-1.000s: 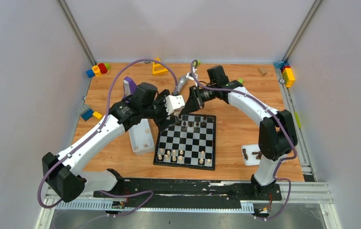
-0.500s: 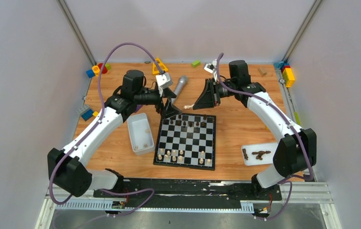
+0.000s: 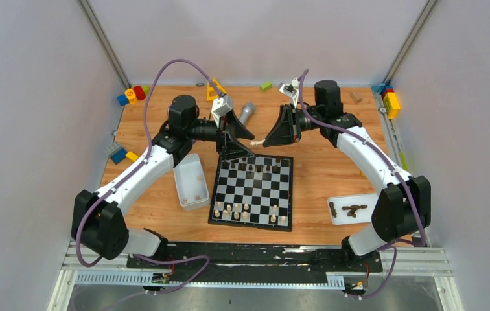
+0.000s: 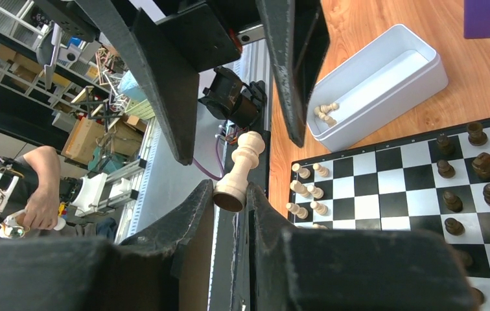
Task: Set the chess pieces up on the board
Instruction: Place the chess piece on the chessboard.
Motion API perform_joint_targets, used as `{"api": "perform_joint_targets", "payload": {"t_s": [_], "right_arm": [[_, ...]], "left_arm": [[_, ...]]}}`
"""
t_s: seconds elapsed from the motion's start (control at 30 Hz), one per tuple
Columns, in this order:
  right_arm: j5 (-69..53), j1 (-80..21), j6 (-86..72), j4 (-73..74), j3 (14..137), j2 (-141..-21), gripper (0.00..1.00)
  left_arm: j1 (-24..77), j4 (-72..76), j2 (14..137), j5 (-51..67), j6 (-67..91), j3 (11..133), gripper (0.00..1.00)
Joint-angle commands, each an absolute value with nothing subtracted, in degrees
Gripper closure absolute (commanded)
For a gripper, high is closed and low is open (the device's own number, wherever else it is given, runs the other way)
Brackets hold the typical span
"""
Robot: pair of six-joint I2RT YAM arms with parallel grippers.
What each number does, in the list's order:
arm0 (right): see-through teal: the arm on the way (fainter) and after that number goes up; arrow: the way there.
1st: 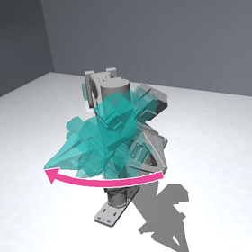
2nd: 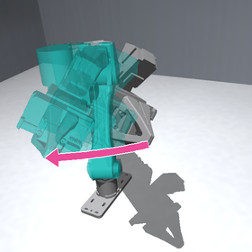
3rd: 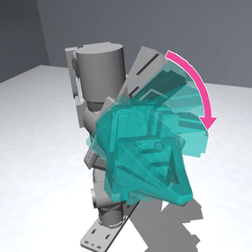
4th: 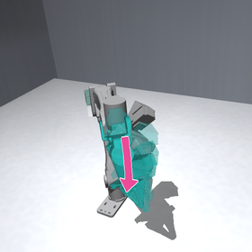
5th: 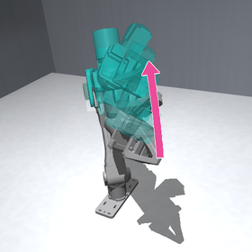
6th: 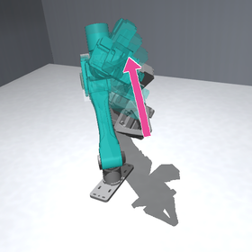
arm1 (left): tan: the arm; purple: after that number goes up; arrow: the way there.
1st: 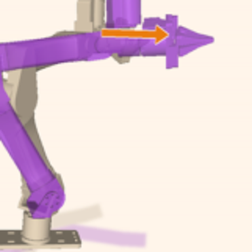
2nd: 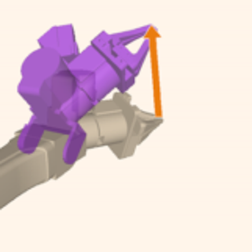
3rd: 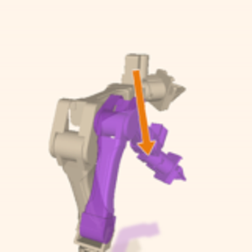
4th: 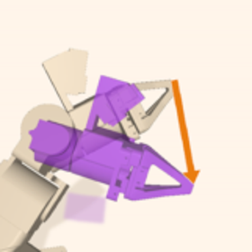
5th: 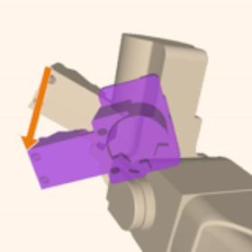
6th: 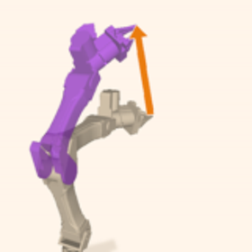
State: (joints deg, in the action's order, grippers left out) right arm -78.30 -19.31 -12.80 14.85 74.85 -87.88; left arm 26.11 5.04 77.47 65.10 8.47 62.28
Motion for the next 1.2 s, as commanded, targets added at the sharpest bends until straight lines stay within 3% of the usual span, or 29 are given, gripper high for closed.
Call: {"api": "perform_joint_targets", "payload": {"t_s": [0.0, 0.2, 0.5, 0.93, 1.07, 1.17], "right_arm": [[-81.4, -19.1, -15.3, 9.8, 75.1, -86.1, 1.00], [-81.5, -19.2, -16.0, 8.8, 74.9, -86.5, 1.00], [-81.3, -19.1, -16.1, 8.2, 74.6, -87.3, 1.00], [-80.8, -19.1, -16.0, 8.1, 74.6, -87.4, 1.00], [-79.9, -19.1, -15.2, 8.2, 73.7, -87.5, 0.95], [-78.5, -19.1, -13.9, 8.5, 72.8, -87.2, 0.84]], "left_arm": [[26.1, 14.1, 79.5, 68.7, 14.8, 62.4, 0.19], [26.1, 20.5, 80.5, 69.1, 19.5, 61.1, 0.24], [26.1, 20.8, 80.7, 69.2, 20.2, 61.3, 0.47], [26.2, 16.7, 80.1, 68.7, 17.4, 61.7, 0.69], [26.2, 12.6, 79.3, 67.7, 14.7, 62.8, 0.81], [26.2, 6.2, 78.6, 66.4, 9.8, 64.0, 0.88]]}}
